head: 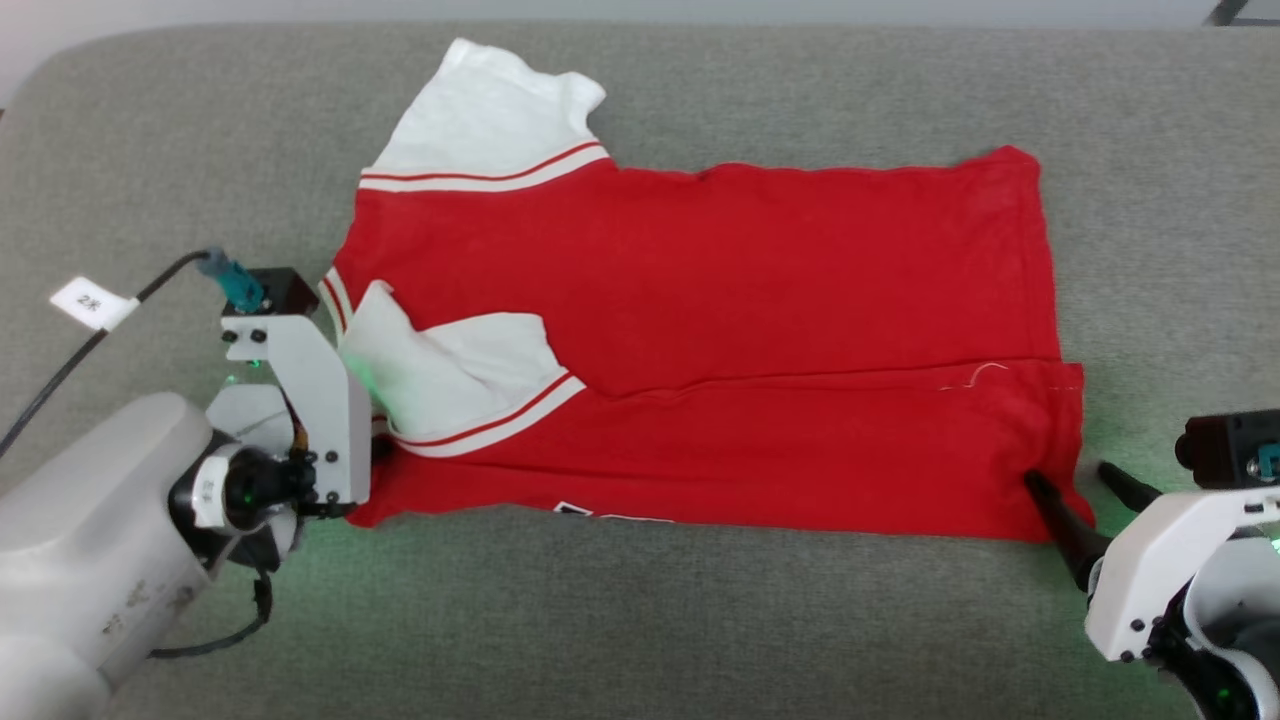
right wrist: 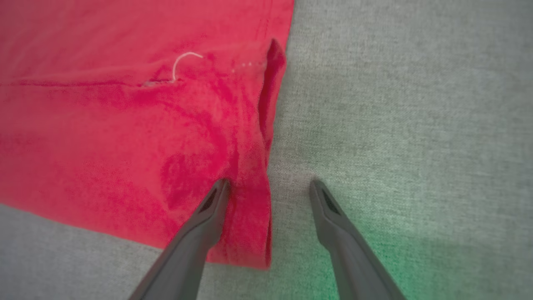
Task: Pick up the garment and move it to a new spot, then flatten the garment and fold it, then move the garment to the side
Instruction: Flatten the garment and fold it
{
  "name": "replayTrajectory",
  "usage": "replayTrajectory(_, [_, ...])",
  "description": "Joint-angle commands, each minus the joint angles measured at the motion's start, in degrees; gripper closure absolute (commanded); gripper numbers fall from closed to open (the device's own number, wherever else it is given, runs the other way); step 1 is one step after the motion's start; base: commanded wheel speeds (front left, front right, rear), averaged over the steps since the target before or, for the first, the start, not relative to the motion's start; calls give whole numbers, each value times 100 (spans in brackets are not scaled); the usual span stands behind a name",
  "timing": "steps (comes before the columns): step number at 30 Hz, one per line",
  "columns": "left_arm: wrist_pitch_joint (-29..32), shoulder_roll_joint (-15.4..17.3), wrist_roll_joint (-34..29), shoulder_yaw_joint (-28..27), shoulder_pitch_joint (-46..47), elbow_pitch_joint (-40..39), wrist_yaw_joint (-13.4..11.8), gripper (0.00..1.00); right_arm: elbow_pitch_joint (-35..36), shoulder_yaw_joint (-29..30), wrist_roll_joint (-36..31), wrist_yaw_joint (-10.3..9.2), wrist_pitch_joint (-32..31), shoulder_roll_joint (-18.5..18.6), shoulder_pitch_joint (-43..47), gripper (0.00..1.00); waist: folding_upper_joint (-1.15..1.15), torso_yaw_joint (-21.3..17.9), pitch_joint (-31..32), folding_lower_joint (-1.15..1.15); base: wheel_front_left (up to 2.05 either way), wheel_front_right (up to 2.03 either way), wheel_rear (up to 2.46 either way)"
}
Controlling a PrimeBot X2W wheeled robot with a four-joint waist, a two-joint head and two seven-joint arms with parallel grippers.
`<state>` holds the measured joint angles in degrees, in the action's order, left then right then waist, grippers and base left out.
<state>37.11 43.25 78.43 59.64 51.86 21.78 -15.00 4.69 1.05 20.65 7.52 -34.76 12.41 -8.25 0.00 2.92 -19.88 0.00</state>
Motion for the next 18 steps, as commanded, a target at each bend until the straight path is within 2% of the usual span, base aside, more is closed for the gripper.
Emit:
replayTrajectory(1, [-79,-153,-61,67,-29,144,31,100,-96,-34,-7,-5,-305,-14,-46,0,0,127,-109,0,0,0,0])
replayTrajectory(2, [-82,-168,-63,72,-31,174,51,100,-123,-30,-29,-5,-424,-26,-47,0,0,138,-111,0,0,0,0])
replayTrajectory(3, [-83,-189,-67,78,-25,202,60,100,-144,-41,-58,-5,-552,-26,-66,70,0,149,-110,0,0,0,0])
replayTrajectory(4, [-84,-213,-62,80,-27,236,66,100,-135,-71,-61,-3,-646,-23,-79,100,0,157,-104,0,0,0,0])
replayTrajectory(12, [-75,-222,-27,66,-40,442,129,100,-10,-29,22,-4,-1073,7,-210,100,0,190,29,0,0,0,0])
replayTrajectory(18, [-54,-158,37,15,-70,434,170,100,96,101,51,-5,-1227,209,-318,100,0,236,209,0,0,0,0])
